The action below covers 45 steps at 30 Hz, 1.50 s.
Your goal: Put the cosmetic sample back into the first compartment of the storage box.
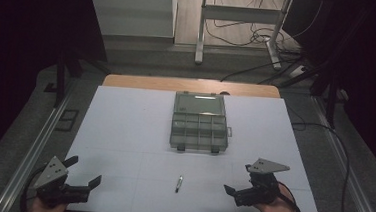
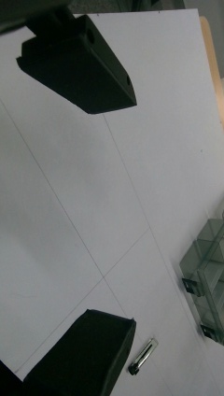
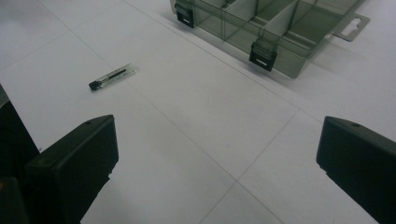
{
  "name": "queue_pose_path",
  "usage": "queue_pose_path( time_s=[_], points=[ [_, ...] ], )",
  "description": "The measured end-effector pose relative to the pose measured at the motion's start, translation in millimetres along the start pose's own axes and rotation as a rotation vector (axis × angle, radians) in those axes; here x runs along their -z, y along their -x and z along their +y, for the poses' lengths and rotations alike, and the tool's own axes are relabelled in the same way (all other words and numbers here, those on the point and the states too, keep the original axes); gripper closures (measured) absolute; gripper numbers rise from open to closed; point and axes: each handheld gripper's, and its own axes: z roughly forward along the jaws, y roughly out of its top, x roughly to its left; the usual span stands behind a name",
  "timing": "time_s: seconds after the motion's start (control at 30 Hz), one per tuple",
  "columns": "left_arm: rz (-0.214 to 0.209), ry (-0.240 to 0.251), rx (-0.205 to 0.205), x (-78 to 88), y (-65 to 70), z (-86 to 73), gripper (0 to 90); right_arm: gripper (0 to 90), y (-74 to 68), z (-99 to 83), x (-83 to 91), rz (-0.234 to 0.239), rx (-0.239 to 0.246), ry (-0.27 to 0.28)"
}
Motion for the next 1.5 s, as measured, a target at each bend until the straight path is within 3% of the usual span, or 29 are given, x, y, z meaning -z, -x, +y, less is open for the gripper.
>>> queue_pose_path(
  time_s=[0.67, 0.8, 1.5],
  points=[
    [0.000, 0.001, 0.001, 0.0, 0.0, -0.1, 0.4, 0.0, -16.1, 20.1, -30.1, 0.075, 0.073, -0.058],
    [-0.002, 0.000, -0.003, 0.3, 0.1, -0.1, 0.4, 0.0, -19.0, 24.6, -38.2, 0.093, 0.049, -0.066],
    [-0.005, 0.002, -0.010, 0.2, 0.5, -0.1, 0.5, 0.0, -41.4, 36.1, -76.6, 0.167, 0.114, -0.185]
  ],
)
